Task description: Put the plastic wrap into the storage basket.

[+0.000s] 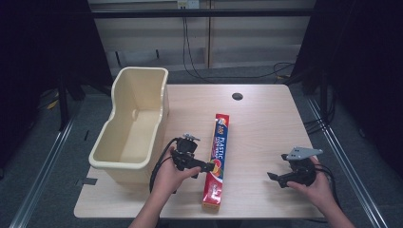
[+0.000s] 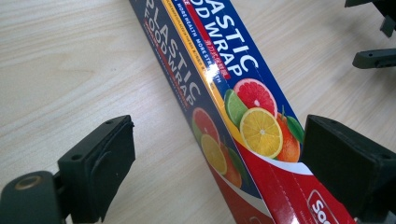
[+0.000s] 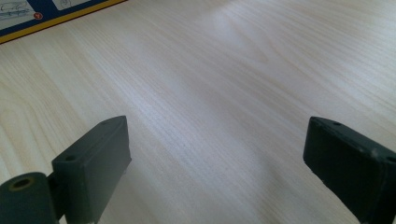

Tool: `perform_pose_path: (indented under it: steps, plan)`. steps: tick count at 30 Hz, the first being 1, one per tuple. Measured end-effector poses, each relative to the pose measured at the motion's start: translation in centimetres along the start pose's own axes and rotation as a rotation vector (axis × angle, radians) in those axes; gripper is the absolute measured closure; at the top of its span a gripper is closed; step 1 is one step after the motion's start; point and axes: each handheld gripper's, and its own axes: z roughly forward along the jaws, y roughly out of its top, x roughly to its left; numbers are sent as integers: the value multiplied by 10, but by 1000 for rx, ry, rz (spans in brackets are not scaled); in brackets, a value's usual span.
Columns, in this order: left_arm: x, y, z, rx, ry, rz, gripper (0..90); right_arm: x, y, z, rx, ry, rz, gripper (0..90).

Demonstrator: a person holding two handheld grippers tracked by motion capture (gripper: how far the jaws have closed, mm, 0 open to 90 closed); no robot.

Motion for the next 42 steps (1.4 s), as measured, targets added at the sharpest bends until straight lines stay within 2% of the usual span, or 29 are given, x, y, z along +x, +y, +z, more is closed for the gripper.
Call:
perform_pose_path:
  steps: [7, 9, 11, 12, 13, 14, 21, 24, 26, 28, 30, 36, 39, 40, 42]
  plan:
    - [0, 0, 1, -7, 1, -12, 48, 1, 2, -1, -11, -9, 5, 75]
    - [1, 0, 3, 4, 2, -14, 41, 0, 4, -1, -16, -17, 14, 75]
    - [1, 0, 4, 1, 1, -38, 41, -1, 4, -1, -18, -15, 4, 75]
    - [1, -1, 6, 8, 22, -34, 45, -1, 5, 0, -19, -13, 7, 75]
    - [2, -1, 6, 19, 21, -25, 47, -1, 5, 0, -21, -15, 7, 75]
    - [1, 0, 7, 9, 21, -39, 47, -1, 5, 0, -20, -17, 14, 75]
    - [-3, 9, 10, 14, 33, -38, 71, -1, 9, 2, -33, -11, 10, 76]
    - [-7, 16, 15, 18, 48, -35, 95, -1, 11, 3, -31, -12, 2, 75]
    - [-8, 22, 19, 25, 43, -38, 108, 0, 11, 3, -36, -13, -1, 75]
    - [-10, 28, 24, 36, 62, -28, 117, 0, 12, 2, -43, -17, -5, 75]
    - [-12, 35, 31, 55, 62, -41, 131, 0, 12, 1, -43, -20, -2, 75]
    - [-16, 48, 42, 70, 72, -45, 165, 0, 12, 0, -51, -25, 3, 76]
    - [-18, 52, 52, 84, 94, -41, 191, -1, 11, 0, -52, -28, 0, 76]
    - [-17, 52, 55, 82, 107, -45, 191, -1, 12, -1, -55, -25, 3, 76]
    - [-16, 52, 63, 95, 123, -80, 205, -1, 12, -1, -63, -27, 3, 76]
